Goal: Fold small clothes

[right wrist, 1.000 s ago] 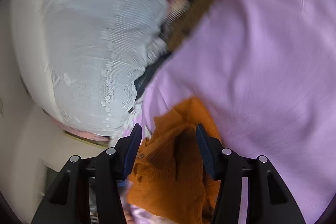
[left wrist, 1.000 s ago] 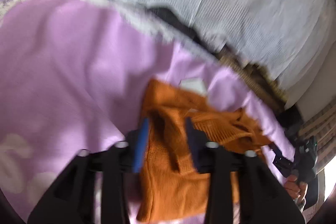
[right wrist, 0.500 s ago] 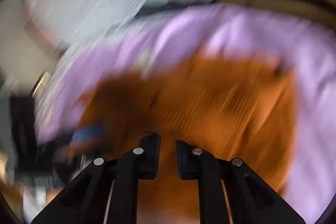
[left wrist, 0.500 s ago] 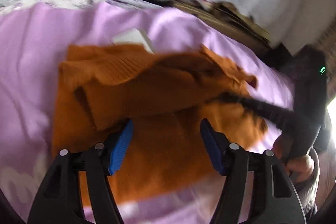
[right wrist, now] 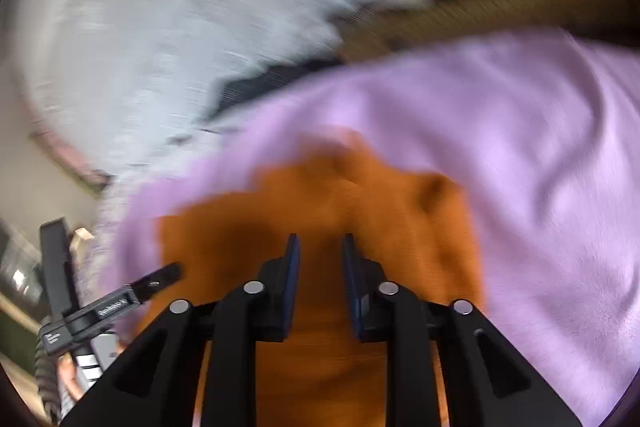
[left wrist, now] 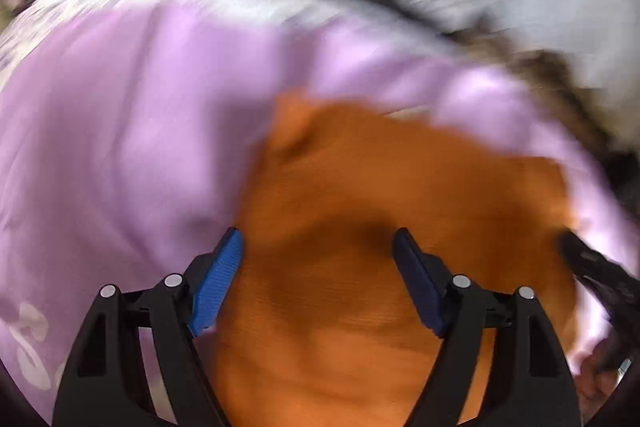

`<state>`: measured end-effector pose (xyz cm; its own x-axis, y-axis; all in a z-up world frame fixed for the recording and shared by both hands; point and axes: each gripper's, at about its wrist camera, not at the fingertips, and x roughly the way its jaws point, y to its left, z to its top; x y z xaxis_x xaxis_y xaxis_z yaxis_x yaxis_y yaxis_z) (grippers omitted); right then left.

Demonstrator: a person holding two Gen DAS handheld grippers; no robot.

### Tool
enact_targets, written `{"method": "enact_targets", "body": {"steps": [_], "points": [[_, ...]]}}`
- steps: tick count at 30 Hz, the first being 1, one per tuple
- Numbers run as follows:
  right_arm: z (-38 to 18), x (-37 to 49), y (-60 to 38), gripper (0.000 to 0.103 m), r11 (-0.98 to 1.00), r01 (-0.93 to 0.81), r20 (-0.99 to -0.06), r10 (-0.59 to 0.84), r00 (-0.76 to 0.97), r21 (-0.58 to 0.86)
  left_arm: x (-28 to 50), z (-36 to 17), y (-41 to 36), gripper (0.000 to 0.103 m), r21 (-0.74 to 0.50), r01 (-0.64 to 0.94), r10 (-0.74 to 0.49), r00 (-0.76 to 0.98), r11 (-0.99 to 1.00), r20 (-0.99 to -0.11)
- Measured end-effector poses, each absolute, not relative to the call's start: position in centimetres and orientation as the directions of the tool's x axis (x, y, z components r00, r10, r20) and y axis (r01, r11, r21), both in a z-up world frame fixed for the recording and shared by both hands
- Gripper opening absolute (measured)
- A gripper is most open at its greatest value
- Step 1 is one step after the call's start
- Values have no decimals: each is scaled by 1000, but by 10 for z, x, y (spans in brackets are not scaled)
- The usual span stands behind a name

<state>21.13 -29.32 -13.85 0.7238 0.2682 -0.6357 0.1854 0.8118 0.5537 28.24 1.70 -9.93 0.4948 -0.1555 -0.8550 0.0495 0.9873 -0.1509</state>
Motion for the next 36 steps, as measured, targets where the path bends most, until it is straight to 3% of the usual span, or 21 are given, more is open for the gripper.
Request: {"method": "enact_targets", "body": {"steps": [2, 4, 6, 10, 11, 14, 16, 19, 21, 24, 29, 31, 36], "points": [[-145, 203, -306, 0, 750, 174, -591, 331, 736, 638, 275, -104, 27, 89, -179, 70, -187, 549, 981, -814], [-121, 184, -299, 5, 809, 167, -577, 241, 780, 564, 263, -95, 29, 85, -167, 60, -171, 571, 984, -803], [-104, 172, -283, 6, 857, 119, -551, 210, 807, 501, 243, -81, 33, 83, -222, 93, -232, 609, 971, -759], [-104, 170, -242, 10, 869, -4, -567, 326, 756, 495, 214, -74, 24, 86, -263, 193, -325, 606, 945, -726], [-117, 176, -230, 18, 880, -4, -615, 337, 713, 476, 211, -78, 19, 88, -230, 199, -303, 603, 953, -738], [-130, 177, -221, 18, 913, 3, -650, 289, 703, 409, 215, -106, 0, 99, -50, 167, -137, 568, 985, -812], [-121, 169, -224, 18, 909, 26, -643, 273, 716, 416, 213, -96, 9, 99, -85, 142, -152, 573, 986, -805], [-106, 141, -211, 26, 935, -11, -604, 239, 761, 355, 194, -81, 16, 97, -147, 156, -213, 608, 977, -765], [-114, 130, -200, 45, 941, -18, -635, 242, 734, 337, 181, -77, 6, 98, -125, 192, -219, 616, 973, -756], [-123, 126, -193, 47, 960, -21, -658, 207, 724, 280, 184, -105, -20, 99, 50, 201, -83, 601, 978, -795], [-107, 106, -194, 53, 953, -15, -594, 200, 779, 302, 178, -99, 1, 99, -56, 151, -136, 603, 987, -786], [-102, 89, -200, 62, 949, 8, -561, 180, 808, 316, 168, -93, 1, 99, -27, 134, -107, 642, 991, -759], [-107, 69, -225, 64, 914, 89, -546, 156, 823, 397, 135, -79, -6, 99, 27, 127, -71, 706, 992, -704]]}}
